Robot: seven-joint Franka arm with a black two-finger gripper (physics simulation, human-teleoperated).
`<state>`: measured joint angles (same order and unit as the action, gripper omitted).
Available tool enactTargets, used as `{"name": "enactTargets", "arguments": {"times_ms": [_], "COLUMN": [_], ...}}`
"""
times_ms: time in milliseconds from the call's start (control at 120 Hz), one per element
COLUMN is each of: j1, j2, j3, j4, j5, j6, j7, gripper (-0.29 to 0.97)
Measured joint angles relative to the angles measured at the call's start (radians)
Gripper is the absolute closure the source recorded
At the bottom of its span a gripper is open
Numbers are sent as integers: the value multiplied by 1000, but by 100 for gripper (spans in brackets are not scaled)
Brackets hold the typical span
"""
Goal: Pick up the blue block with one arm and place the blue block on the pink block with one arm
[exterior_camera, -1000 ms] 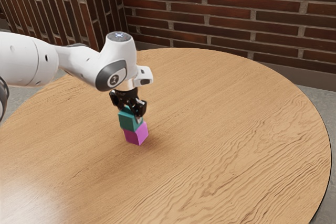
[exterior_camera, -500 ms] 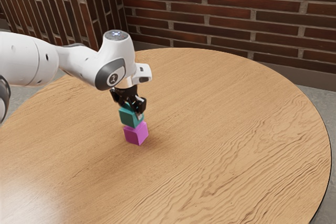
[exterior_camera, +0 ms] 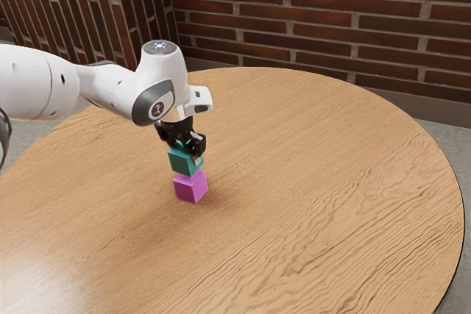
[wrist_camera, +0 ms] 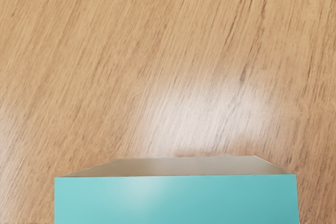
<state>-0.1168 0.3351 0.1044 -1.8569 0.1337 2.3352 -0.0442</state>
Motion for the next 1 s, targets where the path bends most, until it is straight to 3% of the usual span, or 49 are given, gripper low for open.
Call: {"name": "enactTargets", "arguments": {"times_ms": [767, 1000], "j1": [0, 0], "j2": [17, 24], "j3": [0, 0], "j4": [-31, -28], "j5": [9, -5], "j6": [7, 12], "j7": [-49, -34], "gripper": [41, 14]}}
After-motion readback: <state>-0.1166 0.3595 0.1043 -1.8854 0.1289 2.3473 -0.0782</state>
